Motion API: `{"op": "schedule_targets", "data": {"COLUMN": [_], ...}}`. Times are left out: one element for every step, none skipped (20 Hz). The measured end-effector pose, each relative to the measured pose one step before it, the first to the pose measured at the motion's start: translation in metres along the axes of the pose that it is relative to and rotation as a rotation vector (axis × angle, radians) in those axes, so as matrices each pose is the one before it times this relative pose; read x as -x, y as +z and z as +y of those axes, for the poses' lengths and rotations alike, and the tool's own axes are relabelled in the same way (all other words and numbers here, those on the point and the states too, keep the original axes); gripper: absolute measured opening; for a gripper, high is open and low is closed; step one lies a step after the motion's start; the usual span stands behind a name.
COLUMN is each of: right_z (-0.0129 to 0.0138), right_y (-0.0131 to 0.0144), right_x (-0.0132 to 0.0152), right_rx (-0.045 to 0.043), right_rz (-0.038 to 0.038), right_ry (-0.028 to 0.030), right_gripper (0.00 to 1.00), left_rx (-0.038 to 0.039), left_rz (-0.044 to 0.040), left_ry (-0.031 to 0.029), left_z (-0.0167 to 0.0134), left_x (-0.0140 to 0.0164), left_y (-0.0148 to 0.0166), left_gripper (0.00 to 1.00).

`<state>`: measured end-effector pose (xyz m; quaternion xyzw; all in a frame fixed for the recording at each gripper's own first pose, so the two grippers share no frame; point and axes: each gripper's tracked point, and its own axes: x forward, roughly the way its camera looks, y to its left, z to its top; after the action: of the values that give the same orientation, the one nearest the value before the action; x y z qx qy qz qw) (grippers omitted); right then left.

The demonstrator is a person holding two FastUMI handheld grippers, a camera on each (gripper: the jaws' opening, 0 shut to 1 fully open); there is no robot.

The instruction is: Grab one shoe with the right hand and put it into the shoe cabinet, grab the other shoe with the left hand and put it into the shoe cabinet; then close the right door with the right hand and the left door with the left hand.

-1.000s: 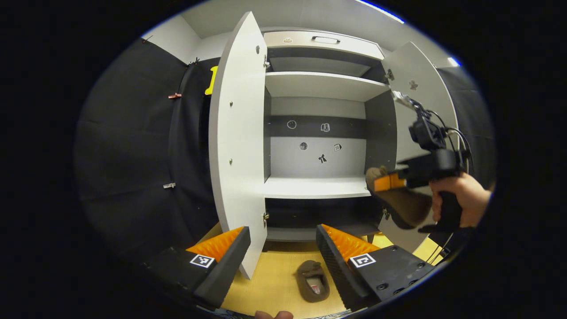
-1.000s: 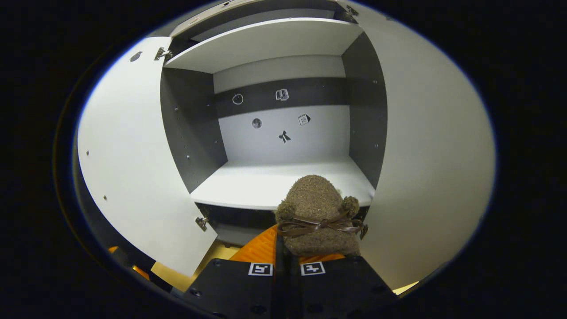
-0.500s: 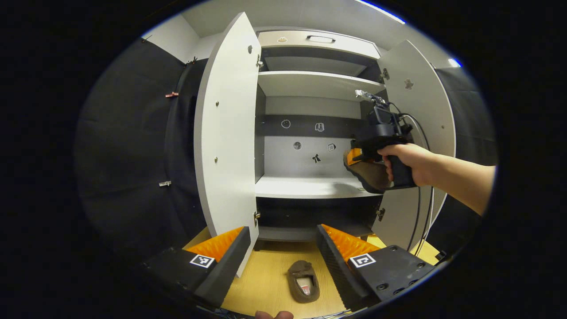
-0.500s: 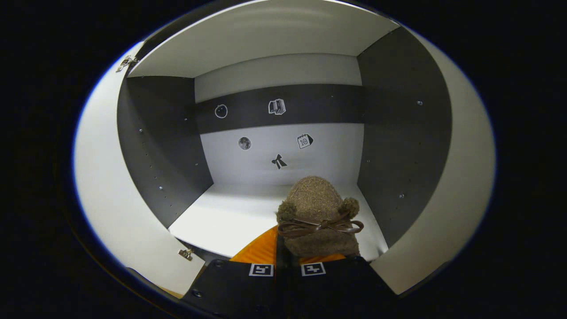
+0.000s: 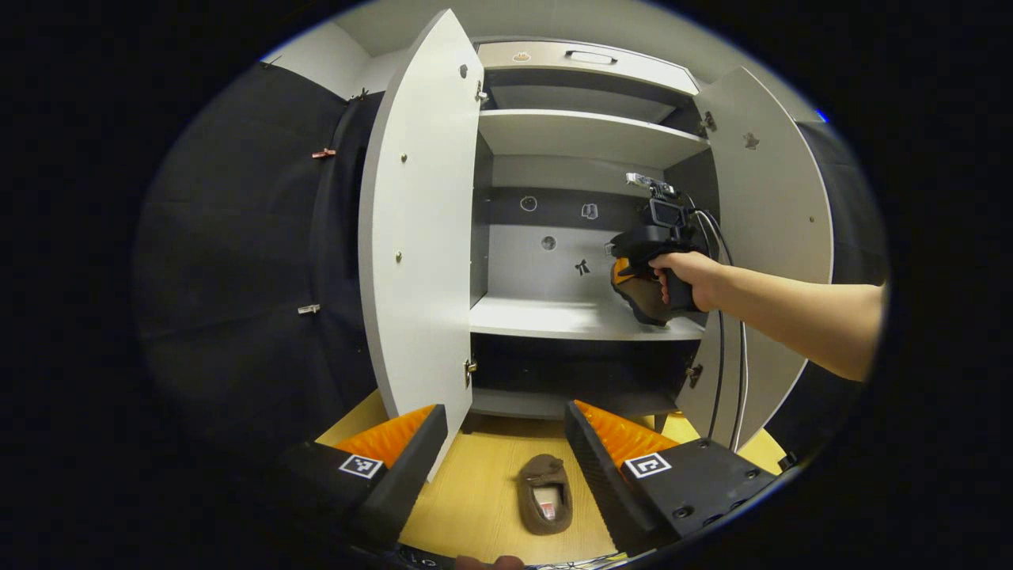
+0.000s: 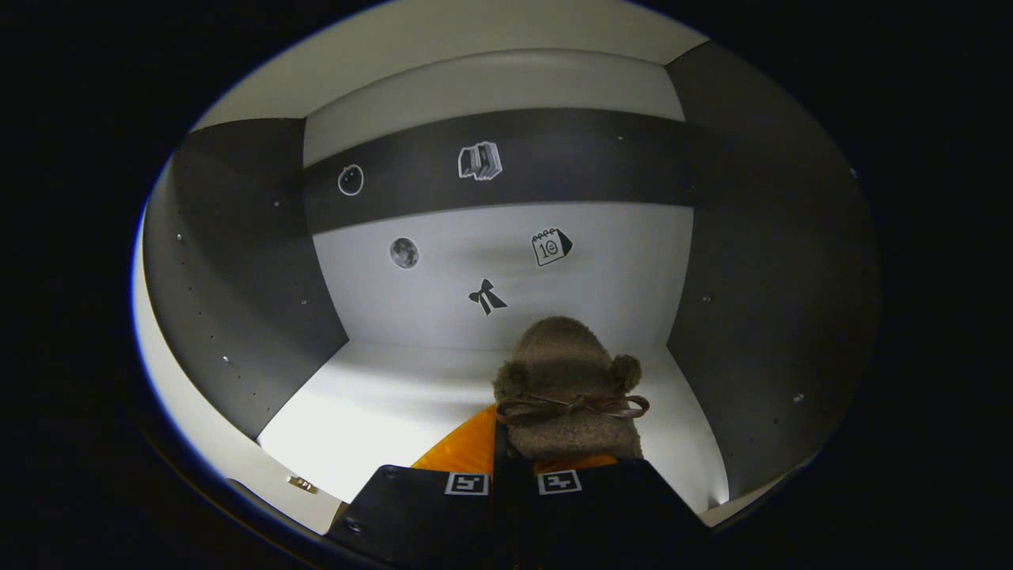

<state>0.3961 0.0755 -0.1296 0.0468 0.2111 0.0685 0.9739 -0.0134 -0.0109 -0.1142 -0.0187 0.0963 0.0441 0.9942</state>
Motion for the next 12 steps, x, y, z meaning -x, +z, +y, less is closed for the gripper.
{"op": "schedule_targets", "data": {"right_z": [-0.00028,-0.00061,-0.00036,-0.0004,-0.00064,-0.00063,-0.00048,0.00049,0.00247,0.00024,0.00012,0.00174], "right_y": [-0.00181,-0.00179,-0.00283,-0.00289,-0.00399,-0.00257,-0.00269,-0.00269,-0.00363,-0.00141,0.00149,0.0017], "right_x": [-0.0064,-0.00582,-0.00772,-0.0056,-0.00499,-0.00543,-0.00398,-0.00142,0.00032,-0.00196,0.00261,0.00268], "right_rx": [0.00875,0.00741,0.00596,-0.00225,-0.00533,-0.00549,-0.01274,-0.01519,-0.01428,-0.006,-0.00367,-0.00285], "right_rz": [0.00357,0.0061,0.00716,0.00966,0.01452,0.00566,0.01443,0.01345,0.0182,0.00831,-0.00244,-0.0046], "right_ry": [-0.00247,-0.00309,-0.00337,-0.00589,-0.00933,-0.01088,-0.00628,-0.00124,0.00955,-0.00346,0.00149,0.00508], "right_gripper": [0.08,0.08,0.08,0.08,0.08,0.08,0.1,0.1,0.14,0.15,0.15,0.23], "left_rx": [0.01133,0.01253,0.00834,0.00249,-0.0024,-0.00247,0.0016,0.00502,0.00615,0.00332,0.00058,-0.00034], "left_rz": [-0.00393,-0.00381,-0.00246,0.00004,0.00049,-0.00039,-0.00098,0.0021,0.00226,0.00071,-0.00288,-0.00298], "left_ry": [0.00697,0.0008,0.00243,0.00392,0.00654,0.00849,0.00547,-0.00209,-0.00606,-0.00312,0.00033,-0.00355], "left_z": [0.00061,-0.00137,-0.00092,-0.00061,0.00036,0.00103,0.00041,-0.00106,-0.00211,-0.00176,-0.0007,-0.00093], "left_x": [0.00055,0.00105,-0.00065,-0.00048,-0.00053,-0.00133,-0.0012,-0.00095,-0.00062,-0.00002,0.00007,-0.00047], "left_y": [0.00136,0.0006,0.00162,-0.00008,0.00019,-0.00006,0.00051,-0.00036,0.00069,0.00089,0.00175,0.00041], "left_gripper": [0.95,0.95,0.95,0.95,0.95,0.95,0.95,0.95,0.95,0.95,0.95,0.93]}}
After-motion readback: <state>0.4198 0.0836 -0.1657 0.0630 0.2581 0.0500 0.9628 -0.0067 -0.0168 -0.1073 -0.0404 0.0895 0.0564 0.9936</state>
